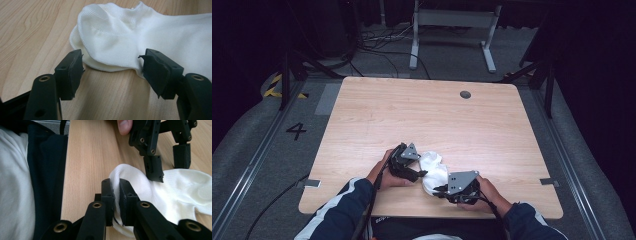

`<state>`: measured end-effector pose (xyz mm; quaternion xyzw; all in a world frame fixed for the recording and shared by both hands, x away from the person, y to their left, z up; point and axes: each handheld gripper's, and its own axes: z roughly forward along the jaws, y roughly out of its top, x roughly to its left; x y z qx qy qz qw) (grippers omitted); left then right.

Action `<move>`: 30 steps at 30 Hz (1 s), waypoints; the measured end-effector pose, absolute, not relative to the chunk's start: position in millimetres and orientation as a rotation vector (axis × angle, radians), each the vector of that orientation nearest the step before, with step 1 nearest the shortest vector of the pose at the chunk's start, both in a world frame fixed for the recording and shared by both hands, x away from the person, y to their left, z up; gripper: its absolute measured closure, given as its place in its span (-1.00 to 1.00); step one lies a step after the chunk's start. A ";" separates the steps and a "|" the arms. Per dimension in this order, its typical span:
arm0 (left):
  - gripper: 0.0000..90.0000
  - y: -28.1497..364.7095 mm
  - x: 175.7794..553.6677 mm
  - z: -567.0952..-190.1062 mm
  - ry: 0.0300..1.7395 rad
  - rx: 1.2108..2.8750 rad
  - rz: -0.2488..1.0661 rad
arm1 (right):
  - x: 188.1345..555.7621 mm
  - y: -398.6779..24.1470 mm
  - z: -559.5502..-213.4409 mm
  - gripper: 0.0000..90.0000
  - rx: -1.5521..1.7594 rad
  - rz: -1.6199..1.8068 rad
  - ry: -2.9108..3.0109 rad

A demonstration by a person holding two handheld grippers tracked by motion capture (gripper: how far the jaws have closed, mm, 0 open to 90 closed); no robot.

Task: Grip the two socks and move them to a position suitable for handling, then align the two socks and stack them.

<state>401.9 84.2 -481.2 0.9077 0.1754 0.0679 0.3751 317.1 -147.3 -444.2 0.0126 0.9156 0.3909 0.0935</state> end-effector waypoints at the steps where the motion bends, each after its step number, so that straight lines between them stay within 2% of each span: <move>1: -0.27 84.3 401.9 -481.1 0.442 2.326 0.179 | 316.8 -147.6 -443.3 0.86 0.038 1.162 2.715; 12: -0.26 82.8 399.2 -481.7 0.447 2.314 0.160 | 317.1 -149.1 -435.4 0.86 0.030 1.178 2.689; 30: -0.26 57.7 387.3 -481.8 0.337 2.335 0.091 | 306.7 -165.9 -423.3 0.86 0.050 1.200 2.623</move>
